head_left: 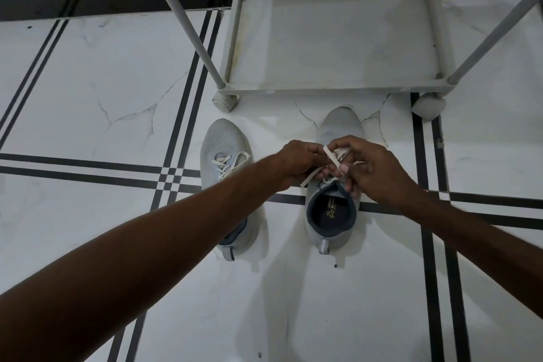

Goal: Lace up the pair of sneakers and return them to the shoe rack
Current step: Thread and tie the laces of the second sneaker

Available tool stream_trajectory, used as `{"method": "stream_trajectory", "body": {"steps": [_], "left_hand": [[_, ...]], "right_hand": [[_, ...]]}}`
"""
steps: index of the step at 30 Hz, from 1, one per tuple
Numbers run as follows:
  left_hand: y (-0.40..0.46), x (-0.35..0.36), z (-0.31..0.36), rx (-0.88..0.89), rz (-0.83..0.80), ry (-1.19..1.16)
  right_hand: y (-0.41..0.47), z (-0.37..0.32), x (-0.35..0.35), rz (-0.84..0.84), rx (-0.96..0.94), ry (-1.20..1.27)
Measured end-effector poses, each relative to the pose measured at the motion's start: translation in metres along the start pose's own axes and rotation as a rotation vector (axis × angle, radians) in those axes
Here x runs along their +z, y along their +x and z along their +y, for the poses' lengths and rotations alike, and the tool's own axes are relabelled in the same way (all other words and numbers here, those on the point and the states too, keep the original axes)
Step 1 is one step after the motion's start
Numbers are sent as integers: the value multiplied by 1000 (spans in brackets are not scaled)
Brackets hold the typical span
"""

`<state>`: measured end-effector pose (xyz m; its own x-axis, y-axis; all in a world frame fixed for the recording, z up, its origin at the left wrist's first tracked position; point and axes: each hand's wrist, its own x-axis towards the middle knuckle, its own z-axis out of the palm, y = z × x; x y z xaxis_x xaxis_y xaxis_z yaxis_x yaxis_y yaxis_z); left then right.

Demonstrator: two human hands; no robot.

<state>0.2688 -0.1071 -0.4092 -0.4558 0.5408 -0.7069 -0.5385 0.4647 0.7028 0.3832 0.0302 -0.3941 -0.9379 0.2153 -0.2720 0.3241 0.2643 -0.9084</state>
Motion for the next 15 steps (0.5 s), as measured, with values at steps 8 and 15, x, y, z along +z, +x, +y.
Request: {"method": "stream_trajectory", "body": {"steps": [8,15], "left_hand": [[-9,7,-2,-9,-111,-36],[-9,3,-4,26,-123,-60]], "right_hand": [[4,4,-5,-6,91,56],[10,16,-9,-61,292,254]]}}
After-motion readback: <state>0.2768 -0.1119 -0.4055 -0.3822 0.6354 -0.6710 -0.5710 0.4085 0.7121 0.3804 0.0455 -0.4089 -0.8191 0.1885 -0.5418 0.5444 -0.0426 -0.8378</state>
